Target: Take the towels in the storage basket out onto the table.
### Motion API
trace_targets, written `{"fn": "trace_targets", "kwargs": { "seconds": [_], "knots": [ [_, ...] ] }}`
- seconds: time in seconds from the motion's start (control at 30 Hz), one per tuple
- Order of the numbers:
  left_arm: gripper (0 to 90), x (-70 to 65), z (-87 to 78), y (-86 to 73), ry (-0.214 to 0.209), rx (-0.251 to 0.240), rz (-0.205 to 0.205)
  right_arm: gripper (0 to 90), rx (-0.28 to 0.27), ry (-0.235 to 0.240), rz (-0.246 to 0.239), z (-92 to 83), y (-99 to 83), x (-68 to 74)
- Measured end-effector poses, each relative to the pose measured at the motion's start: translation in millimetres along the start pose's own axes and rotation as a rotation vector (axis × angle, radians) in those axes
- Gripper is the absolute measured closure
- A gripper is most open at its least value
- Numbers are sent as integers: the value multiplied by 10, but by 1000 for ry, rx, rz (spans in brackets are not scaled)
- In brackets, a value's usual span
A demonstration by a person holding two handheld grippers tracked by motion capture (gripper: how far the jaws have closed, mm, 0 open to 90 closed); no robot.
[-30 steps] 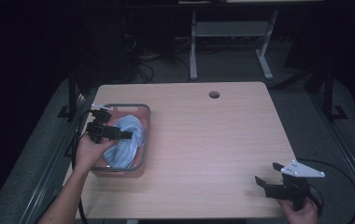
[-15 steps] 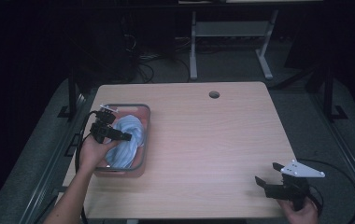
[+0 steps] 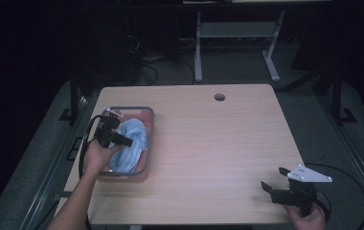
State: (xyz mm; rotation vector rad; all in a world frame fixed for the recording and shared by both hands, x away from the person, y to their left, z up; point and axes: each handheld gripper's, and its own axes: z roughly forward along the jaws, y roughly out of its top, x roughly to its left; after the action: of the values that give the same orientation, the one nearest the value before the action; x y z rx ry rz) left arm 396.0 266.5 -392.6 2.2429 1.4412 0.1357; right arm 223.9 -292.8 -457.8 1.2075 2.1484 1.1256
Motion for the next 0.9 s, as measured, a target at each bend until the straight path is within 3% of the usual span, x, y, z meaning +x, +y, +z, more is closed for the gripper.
{"fn": "trace_targets", "kwargs": {
  "seconds": [0.13,0.43,0.63,0.9],
  "knots": [
    [752,14,-24,-19,-6,-2,1,142,3,3,7,6,-2,-4],
    [764,50,-130,-39,-23,-43,-2,142,-1,0,6,1,4,-4],
    [760,49,-252,-50,-64,-91,14,142,-2,-5,5,-4,13,-11],
    [762,56,-391,-84,-100,-155,1,142,-5,-9,4,-5,14,-12]
  ]
}}
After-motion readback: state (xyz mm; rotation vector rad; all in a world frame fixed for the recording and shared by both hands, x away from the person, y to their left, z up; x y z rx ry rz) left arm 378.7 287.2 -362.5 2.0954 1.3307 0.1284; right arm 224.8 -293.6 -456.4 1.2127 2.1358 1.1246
